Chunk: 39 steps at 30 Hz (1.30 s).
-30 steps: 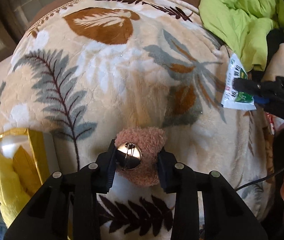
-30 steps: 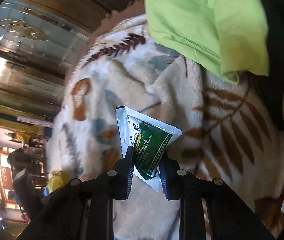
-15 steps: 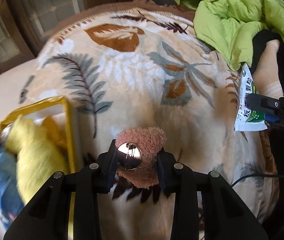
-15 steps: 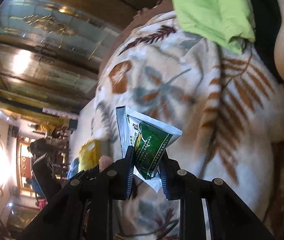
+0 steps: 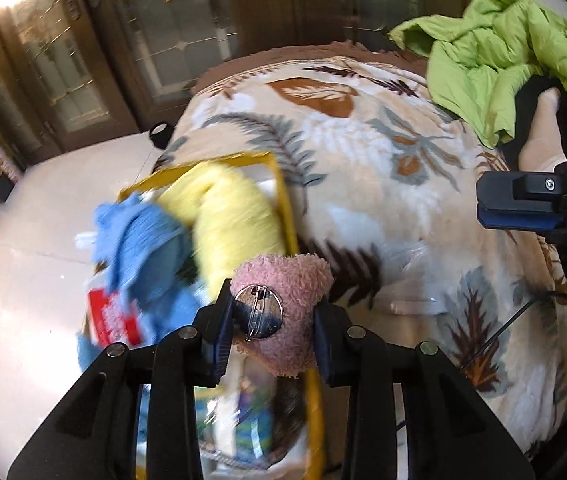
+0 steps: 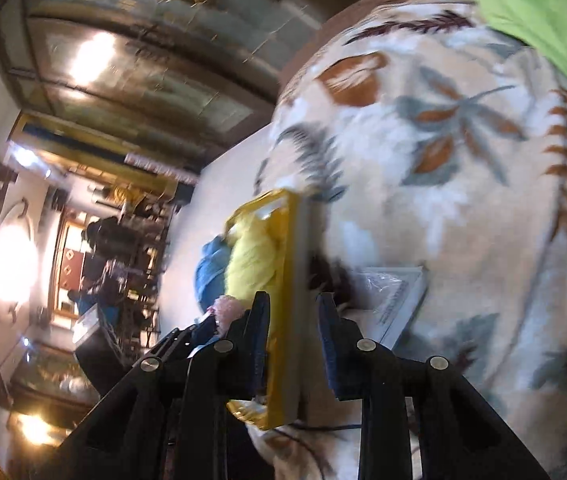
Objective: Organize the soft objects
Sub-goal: 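Carry the badge and sachet over the tray and open both grippers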
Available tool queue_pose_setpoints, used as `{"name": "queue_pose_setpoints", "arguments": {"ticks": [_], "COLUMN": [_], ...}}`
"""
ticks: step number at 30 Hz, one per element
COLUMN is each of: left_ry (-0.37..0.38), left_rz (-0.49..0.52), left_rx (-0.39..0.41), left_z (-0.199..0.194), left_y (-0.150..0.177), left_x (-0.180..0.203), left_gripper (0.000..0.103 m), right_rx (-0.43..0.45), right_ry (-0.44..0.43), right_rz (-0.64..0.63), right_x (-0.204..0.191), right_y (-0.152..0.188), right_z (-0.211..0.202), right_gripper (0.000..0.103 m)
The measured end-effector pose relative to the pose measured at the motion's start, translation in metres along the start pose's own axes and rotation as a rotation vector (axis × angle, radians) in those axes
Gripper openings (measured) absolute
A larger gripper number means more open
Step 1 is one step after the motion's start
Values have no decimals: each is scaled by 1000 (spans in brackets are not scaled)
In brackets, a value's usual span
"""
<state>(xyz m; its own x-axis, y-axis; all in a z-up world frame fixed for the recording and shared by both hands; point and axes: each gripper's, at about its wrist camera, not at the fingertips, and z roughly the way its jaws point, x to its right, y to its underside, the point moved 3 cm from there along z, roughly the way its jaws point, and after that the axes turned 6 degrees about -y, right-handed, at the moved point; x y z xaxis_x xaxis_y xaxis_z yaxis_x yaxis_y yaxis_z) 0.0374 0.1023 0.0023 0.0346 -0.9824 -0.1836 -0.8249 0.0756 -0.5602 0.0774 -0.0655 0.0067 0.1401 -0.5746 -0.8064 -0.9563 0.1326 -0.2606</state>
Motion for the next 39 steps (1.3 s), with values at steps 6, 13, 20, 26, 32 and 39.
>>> {"name": "queue_pose_setpoints", "arguments": {"ticks": [6, 13, 20, 26, 32, 39], "left_ry": [-45, -57, -32, -24, 5, 39], "left_rz": [-14, -6, -25, -27, -59, -188], "left_rx": [19, 34, -6, -23, -34, -45], "left_z": [-4, -2, 6, 10, 6, -8], "left_y": [9, 11, 15, 18, 21, 23], "left_x": [-17, -14, -18, -19, -32, -83], "left_gripper": [31, 31, 31, 31, 31, 32], "right_rx": [-18, -46, -88, -116, -168, -90], "right_ry": [53, 191, 298, 344, 472, 281], "right_rz": [-58, -17, 104, -21, -202, -179], "right_x": [-17, 22, 66, 51, 38, 5], "right_y": [10, 11, 5, 2, 17, 14], "right_z": [15, 23, 41, 73, 88, 43], "right_gripper": [27, 65, 67, 66, 21, 14]}}
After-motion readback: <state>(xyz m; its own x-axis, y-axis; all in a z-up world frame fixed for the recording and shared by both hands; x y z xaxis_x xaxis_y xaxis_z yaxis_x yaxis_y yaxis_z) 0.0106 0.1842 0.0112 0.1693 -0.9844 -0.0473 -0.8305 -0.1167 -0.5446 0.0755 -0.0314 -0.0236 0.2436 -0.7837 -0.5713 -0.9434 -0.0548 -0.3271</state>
